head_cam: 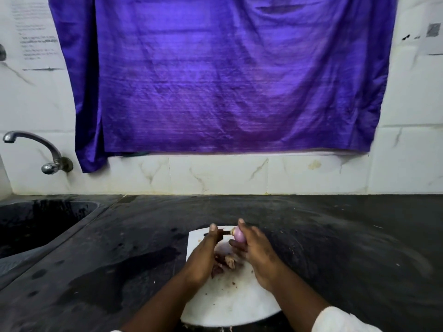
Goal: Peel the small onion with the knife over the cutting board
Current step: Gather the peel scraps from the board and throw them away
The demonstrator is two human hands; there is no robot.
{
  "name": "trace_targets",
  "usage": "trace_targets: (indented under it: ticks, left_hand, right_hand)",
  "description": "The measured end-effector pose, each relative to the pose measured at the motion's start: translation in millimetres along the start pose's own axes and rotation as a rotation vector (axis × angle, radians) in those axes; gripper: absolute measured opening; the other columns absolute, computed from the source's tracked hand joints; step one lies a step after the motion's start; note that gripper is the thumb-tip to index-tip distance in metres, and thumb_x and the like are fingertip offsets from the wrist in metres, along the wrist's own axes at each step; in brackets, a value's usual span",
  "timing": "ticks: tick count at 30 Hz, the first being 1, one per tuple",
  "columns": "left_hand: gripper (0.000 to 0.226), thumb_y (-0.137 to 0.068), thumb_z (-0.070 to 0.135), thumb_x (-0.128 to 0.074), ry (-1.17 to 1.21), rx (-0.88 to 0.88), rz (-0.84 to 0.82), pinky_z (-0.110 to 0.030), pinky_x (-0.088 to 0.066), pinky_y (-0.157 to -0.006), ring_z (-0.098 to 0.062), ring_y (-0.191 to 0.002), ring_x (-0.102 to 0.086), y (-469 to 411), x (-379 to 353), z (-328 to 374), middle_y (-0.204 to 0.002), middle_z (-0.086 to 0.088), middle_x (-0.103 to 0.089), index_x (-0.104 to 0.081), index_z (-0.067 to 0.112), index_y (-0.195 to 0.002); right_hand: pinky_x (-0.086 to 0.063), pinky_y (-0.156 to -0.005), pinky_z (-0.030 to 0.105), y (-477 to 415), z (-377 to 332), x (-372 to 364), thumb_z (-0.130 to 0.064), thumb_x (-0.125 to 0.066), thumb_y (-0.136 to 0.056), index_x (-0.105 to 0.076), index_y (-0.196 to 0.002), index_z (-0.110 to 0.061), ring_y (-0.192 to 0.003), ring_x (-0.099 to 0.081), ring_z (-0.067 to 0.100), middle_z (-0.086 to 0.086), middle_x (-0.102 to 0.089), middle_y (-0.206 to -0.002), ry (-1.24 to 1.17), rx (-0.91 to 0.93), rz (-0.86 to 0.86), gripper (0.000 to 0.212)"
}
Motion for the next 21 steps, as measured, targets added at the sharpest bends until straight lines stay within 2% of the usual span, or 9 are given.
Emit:
trace_targets:
  ticks: [2, 3, 6, 9, 10, 12, 14, 17, 21]
  left_hand:
    - [0.065, -0.099, 0.074, -0.019, -0.052, -0.038, 0.027, -0.028, -0.053, -0.096, 0.001, -0.113, -0.064, 3, 5, 2, -0.126, 0.020, -0.067, -0.060, 0.043, -0.137]
    - [0.060, -0.100, 0.072, -0.021, -0.079, -0.054, 0.026, -0.027, -0.052, -0.094, 0.005, -0.109, -0.064, 5, 4, 3, -0.121, 0.022, -0.068, -0.060, 0.044, -0.136]
    - [0.039, -0.111, 0.046, -0.031, -0.195, -0.116, -0.050, -0.040, -0.053, -0.104, 0.003, -0.101, -0.067, 10, -11, 10, -0.112, 0.015, -0.075, -0.067, 0.039, -0.123]
    - [0.036, -0.107, 0.032, -0.038, -0.390, -0.237, -0.103, -0.036, -0.045, -0.114, -0.001, -0.128, -0.059, 12, -24, 12, -0.137, 0.017, -0.066, -0.056, 0.040, -0.138]
    - [0.044, -0.103, 0.037, -0.040, -0.499, -0.256, -0.094, -0.035, -0.040, -0.118, -0.004, -0.139, -0.051, 10, -25, 10, -0.149, 0.016, -0.057, -0.046, 0.041, -0.147]
    - [0.065, -0.098, 0.049, -0.044, -0.757, -0.236, -0.085, -0.040, -0.030, -0.125, -0.015, -0.153, -0.034, 7, -28, 4, -0.164, 0.005, -0.038, -0.029, 0.033, -0.159]
    - [0.076, -0.095, 0.060, -0.045, -0.957, -0.239, -0.095, -0.042, -0.025, -0.126, -0.022, -0.156, -0.027, 5, -35, 0, -0.168, -0.003, -0.031, -0.025, 0.028, -0.161]
    - [0.062, -0.101, 0.059, -0.042, -1.108, -0.302, -0.111, -0.038, -0.027, -0.123, -0.027, -0.152, -0.031, 4, -43, 2, -0.164, -0.008, -0.037, -0.038, 0.027, -0.155]
    - [0.047, -0.108, 0.039, -0.041, -1.056, -0.301, -0.141, -0.035, -0.028, -0.122, -0.029, -0.153, -0.032, 3, -40, -2, -0.167, -0.006, -0.034, -0.043, 0.030, -0.154]
  right_hand:
    - [-0.050, -0.106, 0.047, 2, -2, 11, -0.052, -0.061, -0.093, -0.063, -0.110, -0.017, -0.109, -0.068, 0.024, 0.008, -0.071, -0.115, 0.006, 0.011, 0.074, 0.039]
    - [-0.050, -0.106, 0.044, 3, 0, 13, -0.051, -0.060, -0.094, -0.062, -0.109, -0.017, -0.110, -0.067, 0.022, 0.007, -0.071, -0.115, 0.001, 0.013, 0.093, 0.038]
    - [-0.056, -0.082, 0.037, 12, 5, -1, -0.049, -0.058, -0.096, -0.063, -0.108, -0.010, -0.094, -0.072, 0.024, 0.011, -0.076, -0.101, -0.086, -0.029, 0.059, 0.041]
    - [-0.058, -0.069, 0.033, 20, 7, -9, -0.046, -0.055, -0.098, -0.064, -0.113, -0.004, -0.085, -0.074, 0.028, 0.024, -0.075, -0.105, -0.187, -0.069, 0.072, 0.046]
    - [-0.059, -0.071, 0.034, 20, 7, -4, -0.044, -0.054, -0.100, -0.063, -0.115, -0.001, -0.091, -0.074, 0.028, 0.025, -0.074, -0.109, -0.218, -0.052, 0.121, 0.046]
    - [-0.055, -0.088, 0.041, 20, 8, 7, -0.042, -0.053, -0.100, -0.059, -0.121, 0.004, -0.111, -0.068, 0.034, 0.024, -0.070, -0.119, -0.285, -0.006, 0.236, 0.051]
    - [-0.050, -0.098, 0.049, 22, 11, 15, -0.046, -0.054, -0.099, -0.060, -0.116, -0.004, -0.102, -0.069, 0.025, 0.014, -0.070, -0.118, -0.315, 0.011, 0.301, 0.045]
    - [-0.047, -0.104, 0.053, 22, 10, 16, -0.044, -0.054, -0.099, -0.058, -0.097, -0.016, -0.085, -0.064, 0.015, 0.012, -0.067, -0.113, -0.320, 0.034, 0.320, 0.028]
    - [-0.048, -0.098, 0.037, 19, 11, 16, -0.045, -0.057, -0.097, -0.058, -0.100, -0.019, -0.109, -0.063, 0.025, 0.012, -0.066, -0.120, -0.322, 0.056, 0.300, 0.026]
Point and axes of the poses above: each hand's wrist, its own y-axis away from the middle knuckle, its own x-axis out of the back of the hand, z = x × y, the point moved 8 cm from there along -y, towards the middle knuckle
